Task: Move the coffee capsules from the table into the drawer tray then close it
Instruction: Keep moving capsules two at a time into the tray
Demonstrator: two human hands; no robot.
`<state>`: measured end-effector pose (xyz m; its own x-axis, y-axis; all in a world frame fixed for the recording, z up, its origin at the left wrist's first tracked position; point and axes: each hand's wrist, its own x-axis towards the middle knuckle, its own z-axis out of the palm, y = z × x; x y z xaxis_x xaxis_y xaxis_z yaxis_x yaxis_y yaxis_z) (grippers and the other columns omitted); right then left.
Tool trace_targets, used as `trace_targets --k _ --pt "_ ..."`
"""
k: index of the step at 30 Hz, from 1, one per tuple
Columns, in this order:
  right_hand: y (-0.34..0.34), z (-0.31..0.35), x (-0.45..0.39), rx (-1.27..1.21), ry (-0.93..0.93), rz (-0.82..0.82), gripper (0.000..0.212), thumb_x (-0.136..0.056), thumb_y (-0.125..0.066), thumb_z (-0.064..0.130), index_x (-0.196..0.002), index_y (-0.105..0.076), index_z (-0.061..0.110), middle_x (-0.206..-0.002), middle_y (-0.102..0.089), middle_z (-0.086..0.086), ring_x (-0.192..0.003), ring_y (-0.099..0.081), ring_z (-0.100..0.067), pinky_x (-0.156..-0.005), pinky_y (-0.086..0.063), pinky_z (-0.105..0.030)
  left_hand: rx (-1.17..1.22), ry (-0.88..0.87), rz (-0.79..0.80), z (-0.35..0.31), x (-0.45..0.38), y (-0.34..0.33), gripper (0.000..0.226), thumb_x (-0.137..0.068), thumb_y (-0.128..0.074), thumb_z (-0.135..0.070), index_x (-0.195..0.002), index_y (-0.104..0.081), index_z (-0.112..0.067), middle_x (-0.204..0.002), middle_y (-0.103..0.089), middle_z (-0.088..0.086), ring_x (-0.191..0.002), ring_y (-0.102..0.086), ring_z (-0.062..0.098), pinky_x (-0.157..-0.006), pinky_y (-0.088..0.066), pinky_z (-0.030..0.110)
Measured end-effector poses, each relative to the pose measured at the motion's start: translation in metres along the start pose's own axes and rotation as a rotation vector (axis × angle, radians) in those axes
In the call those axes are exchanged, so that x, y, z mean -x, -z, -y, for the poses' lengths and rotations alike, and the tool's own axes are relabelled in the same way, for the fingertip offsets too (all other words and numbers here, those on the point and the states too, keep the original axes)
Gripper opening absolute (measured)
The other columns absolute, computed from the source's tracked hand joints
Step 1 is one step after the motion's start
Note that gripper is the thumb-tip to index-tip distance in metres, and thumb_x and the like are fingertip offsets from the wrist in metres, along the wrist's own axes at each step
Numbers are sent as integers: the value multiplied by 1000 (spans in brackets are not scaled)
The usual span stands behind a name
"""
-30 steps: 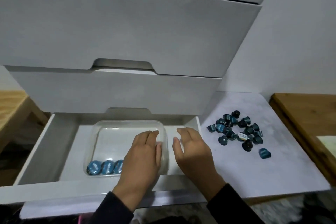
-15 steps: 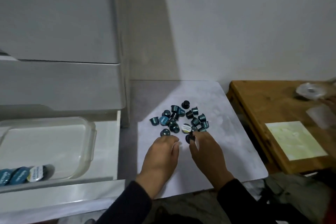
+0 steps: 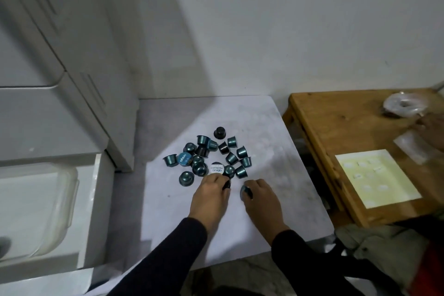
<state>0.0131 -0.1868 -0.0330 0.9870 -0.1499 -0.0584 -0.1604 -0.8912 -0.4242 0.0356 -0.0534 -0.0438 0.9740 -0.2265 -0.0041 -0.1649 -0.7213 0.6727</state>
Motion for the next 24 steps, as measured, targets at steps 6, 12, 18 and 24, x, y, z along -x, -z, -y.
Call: trace_targets --k 6,12,18,24 --pt "-3 -4 -1 -66 7 -11 15 -81 -60 7 -96 -64 5 -90 -63 -14 -77 -60 -30 -66 -48 -35 103 32 -17 1 -4 -9 20 -88 -56 -15 -106 -64 -17 -106 -57 -4 -88 -56 10 -79 -41 15" --pt "-12 -11 -7 -78 -41 69 20 -83 -48 19 -95 -63 13 -93 -66 -6 -76 -52 -13 -61 -28 -8 231 149 -118 8 7 -9 17 -86 -61 -21 -102 -67 -23 -103 -63 -8 -92 -56 0 -82 -34 -2" --pt "-7 -6 -9 -105 -70 102 16 -77 -40 22 -73 -54 16 -75 -58 -2 -70 -47 -13 -53 -28 -8 411 339 -144 11 13 0 12 -89 -58 -19 -91 -70 -23 -92 -69 -8 -83 -60 -3 -73 -37 -5" --pt "-4 -3 -6 -224 -164 114 18 -85 -56 11 -101 -66 9 -99 -70 -8 -91 -62 -21 -78 -41 -21 341 430 -137 22 11 6 17 -92 -52 -22 -96 -67 -19 -92 -70 -4 -81 -57 7 -65 -34 4"
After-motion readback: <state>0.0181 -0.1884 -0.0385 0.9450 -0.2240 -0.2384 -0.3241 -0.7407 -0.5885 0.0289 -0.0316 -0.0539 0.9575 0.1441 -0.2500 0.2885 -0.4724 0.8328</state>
